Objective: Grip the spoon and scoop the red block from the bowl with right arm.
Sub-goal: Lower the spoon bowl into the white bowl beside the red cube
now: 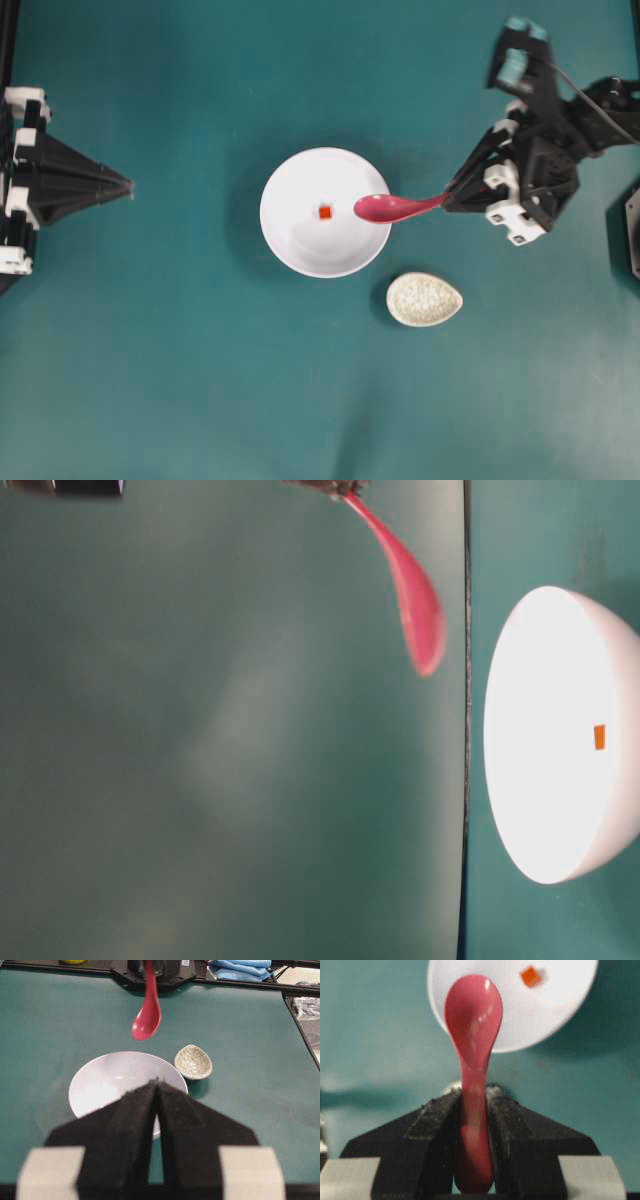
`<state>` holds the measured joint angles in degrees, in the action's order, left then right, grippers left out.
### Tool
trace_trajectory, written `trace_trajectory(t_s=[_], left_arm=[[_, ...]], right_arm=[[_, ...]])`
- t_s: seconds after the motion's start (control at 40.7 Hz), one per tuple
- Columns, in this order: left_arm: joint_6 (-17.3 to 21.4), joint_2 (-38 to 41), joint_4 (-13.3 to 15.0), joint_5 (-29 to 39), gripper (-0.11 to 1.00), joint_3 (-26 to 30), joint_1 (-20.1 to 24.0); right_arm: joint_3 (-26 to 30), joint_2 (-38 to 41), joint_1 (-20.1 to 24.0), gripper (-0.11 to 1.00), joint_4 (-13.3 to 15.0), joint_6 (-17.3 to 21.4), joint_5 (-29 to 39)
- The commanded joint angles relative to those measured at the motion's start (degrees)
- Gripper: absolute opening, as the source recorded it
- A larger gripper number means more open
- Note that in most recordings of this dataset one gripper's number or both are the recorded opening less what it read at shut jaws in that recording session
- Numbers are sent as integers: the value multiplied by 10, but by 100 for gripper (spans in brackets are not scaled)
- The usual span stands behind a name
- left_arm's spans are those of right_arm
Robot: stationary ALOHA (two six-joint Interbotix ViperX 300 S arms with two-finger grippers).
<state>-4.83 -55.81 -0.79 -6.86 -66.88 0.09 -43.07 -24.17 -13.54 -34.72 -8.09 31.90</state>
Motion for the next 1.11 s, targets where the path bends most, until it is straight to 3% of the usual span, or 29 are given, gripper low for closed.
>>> trace_trajectory(t_s=[0.0,0.295,0.541,0.713,1.081], left_arm=[[2,5,-1,-3,0,18,1],[3,8,-1,-3,0,18,0],[9,7,-1,-5,0,18,0],[11,7,-2,-6,0,18,1],[11,7,-2,-7,0,18,0]], right_arm=[[54,37,-4,24,22,1,42],[162,167,-1,24,96,8,115],[191,219,22,24,162,16,143],[192,238,31,24,178,16,120],[192,261,32,24,179,18,33]])
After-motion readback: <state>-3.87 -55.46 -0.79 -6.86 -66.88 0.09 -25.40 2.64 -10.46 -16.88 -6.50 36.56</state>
